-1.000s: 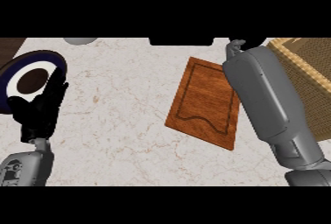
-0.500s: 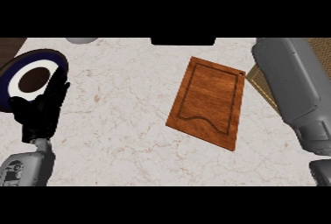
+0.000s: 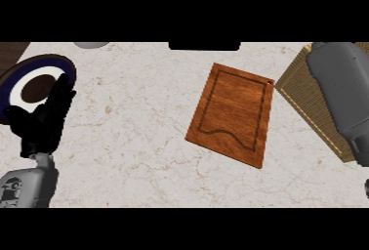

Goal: Pick the squash from the cutting board and place it in the basket

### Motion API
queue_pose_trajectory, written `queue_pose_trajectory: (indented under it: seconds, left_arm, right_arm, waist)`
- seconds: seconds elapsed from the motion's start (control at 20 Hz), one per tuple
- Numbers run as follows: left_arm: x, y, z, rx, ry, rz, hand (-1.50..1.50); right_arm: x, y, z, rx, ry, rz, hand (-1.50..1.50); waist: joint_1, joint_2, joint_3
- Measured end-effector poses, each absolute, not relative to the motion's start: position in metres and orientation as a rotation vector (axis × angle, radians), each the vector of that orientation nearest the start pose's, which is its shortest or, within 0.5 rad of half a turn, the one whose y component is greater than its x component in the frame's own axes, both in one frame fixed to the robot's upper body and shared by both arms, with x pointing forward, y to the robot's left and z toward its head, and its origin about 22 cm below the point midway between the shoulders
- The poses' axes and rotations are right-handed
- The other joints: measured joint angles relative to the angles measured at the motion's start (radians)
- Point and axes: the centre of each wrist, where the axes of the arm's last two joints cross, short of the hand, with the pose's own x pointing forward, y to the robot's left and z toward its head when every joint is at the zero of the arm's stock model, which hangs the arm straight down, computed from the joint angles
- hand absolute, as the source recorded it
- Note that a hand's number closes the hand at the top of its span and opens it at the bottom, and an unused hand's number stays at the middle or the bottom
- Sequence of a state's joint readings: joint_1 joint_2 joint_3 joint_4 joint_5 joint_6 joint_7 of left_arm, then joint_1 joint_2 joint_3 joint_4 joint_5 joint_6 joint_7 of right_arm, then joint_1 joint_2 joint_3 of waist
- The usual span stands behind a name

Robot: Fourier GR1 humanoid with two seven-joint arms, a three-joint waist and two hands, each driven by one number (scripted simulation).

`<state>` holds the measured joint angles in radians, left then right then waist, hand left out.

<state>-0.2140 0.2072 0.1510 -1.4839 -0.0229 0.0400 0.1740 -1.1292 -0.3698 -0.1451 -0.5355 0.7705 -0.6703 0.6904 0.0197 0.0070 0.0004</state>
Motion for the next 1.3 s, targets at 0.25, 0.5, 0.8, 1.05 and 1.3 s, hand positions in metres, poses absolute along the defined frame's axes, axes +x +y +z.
queue_pose_trajectory:
  seconds: [0.25, 0.5, 0.8, 1.05, 1.3]
  left_arm:
    - [0.293, 0.288, 0.049, 0.273, -1.52, -0.035, 0.0]
    - [0.292, 0.285, 0.045, 0.275, -1.526, -0.031, 0.0]
    - [0.293, 0.287, 0.051, 0.274, -1.526, -0.043, 0.0]
    - [0.291, 0.286, 0.047, 0.267, -1.526, -0.046, 0.0]
    - [0.293, 0.281, 0.047, 0.266, -1.529, -0.048, 0.0]
  right_arm:
    - [0.462, -0.272, 0.171, -1.21, -1.19, -0.176, 1.5]
    - [0.457, -0.301, 0.167, -1.168, -1.204, -0.209, 1.5]
    - [0.446, -0.331, 0.145, -1.43, -1.146, 0.138, 1.5]
    - [0.446, -0.345, 0.159, -1.642, -1.074, 0.398, 1.5]
    - [0.452, -0.341, 0.168, -1.716, -1.031, 0.483, 1.5]
  waist:
    - [-0.004, -0.002, 0.0]
    - [-0.004, -0.002, 0.0]
    - [0.005, 0.0, -0.006]
    - [0.013, 0.002, -0.004]
    - [0.011, 0.001, -0.002]
